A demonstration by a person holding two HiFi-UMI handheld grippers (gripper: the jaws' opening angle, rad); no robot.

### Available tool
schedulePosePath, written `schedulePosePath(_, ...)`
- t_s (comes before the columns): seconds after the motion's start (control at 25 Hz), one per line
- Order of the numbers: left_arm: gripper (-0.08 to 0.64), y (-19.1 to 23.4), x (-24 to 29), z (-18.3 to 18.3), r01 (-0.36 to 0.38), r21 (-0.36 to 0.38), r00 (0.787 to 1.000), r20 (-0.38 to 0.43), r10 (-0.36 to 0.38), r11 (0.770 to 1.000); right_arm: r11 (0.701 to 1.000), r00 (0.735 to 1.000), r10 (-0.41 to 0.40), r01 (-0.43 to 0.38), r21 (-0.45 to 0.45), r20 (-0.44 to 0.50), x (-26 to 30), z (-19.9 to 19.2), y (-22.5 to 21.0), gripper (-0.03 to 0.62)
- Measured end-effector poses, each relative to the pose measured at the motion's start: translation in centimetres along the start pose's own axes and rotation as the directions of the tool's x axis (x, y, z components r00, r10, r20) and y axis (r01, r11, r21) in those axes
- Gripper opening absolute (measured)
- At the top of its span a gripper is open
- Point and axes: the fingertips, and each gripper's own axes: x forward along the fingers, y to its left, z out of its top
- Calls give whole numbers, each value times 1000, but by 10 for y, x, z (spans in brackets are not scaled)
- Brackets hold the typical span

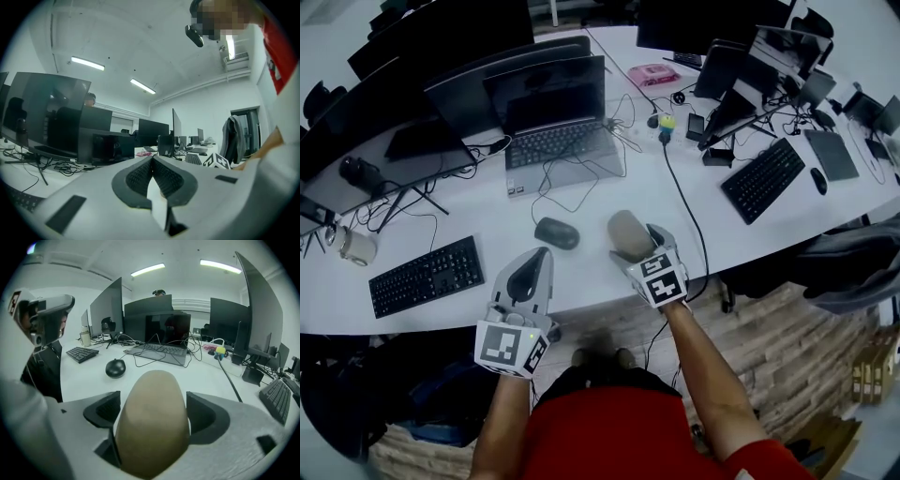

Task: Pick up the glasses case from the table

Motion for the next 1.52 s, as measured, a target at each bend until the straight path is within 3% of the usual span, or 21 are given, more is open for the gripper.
schedulePosePath(0.52,9,0,-11,5,-25,19,1000,0,25,1000,999,998,-38,38,16,-40,5,-6,-3,402)
schedulePosePath(0.96,9,-20,-20,22,-3,39,999,39,2,999,998,987,-40,31,62,157,-74,58,11,397)
schedulePosePath(1.2,9,-34,-26,36,22,52,997,66,-25,998,995,962,-33,6,97,272,-131,92,32,397)
schedulePosePath(1.52,9,-42,-38,49,33,51,995,95,-38,998,990,929,2,-54,129,370,-186,108,56,396)
